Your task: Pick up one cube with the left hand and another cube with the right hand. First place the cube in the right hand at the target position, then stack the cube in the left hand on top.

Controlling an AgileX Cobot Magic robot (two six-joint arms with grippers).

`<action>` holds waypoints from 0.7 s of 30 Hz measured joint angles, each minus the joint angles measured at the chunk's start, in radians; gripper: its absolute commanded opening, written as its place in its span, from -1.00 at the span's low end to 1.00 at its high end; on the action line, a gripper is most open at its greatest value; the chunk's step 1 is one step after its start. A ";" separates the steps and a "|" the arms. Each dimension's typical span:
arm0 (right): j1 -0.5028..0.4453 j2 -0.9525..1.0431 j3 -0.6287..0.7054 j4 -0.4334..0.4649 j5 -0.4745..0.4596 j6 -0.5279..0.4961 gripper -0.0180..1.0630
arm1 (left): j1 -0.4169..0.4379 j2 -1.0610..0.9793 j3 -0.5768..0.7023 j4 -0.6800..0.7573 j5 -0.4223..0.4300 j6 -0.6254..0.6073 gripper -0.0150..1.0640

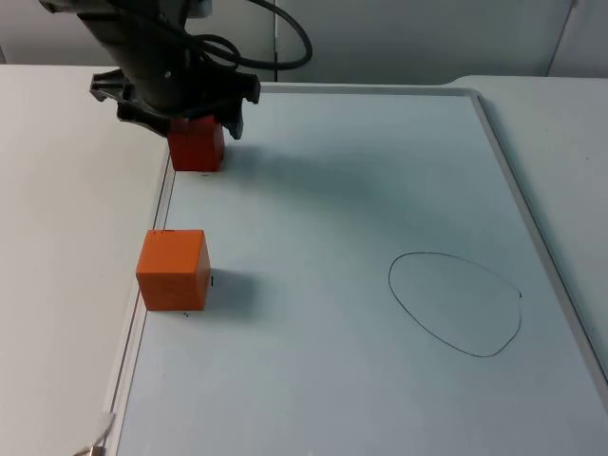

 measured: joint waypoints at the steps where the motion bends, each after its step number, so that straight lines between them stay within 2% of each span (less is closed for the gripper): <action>1: 0.000 0.000 0.000 0.000 0.000 0.000 0.96 | 0.000 0.000 0.000 0.000 0.000 0.000 0.14; 2: 0.000 0.000 0.000 0.000 0.000 0.000 0.96 | 0.000 0.002 0.000 0.002 -0.002 0.000 0.14; 7: 0.000 0.000 0.000 0.000 0.000 0.000 0.96 | 0.000 0.005 0.000 0.006 -0.008 0.002 -0.46; 8: 0.000 0.000 0.000 0.000 0.000 0.000 0.96 | 0.000 0.003 0.000 0.006 -0.006 0.000 -0.46; 10: 0.000 0.000 0.000 0.000 0.000 0.000 0.96 | 0.000 -0.011 0.000 0.010 0.008 -0.020 -0.58; 16: 0.000 0.000 0.000 0.000 0.000 0.000 0.96 | 0.000 -0.121 0.000 0.080 0.066 -0.111 -0.60; 19: 0.000 0.000 0.000 0.000 0.000 0.000 0.96 | 0.000 -0.200 0.000 0.098 0.108 -0.117 -0.60; 21: 0.000 0.000 0.000 0.000 0.000 0.000 0.96 | 0.000 -0.280 0.000 0.105 0.170 -0.099 -0.60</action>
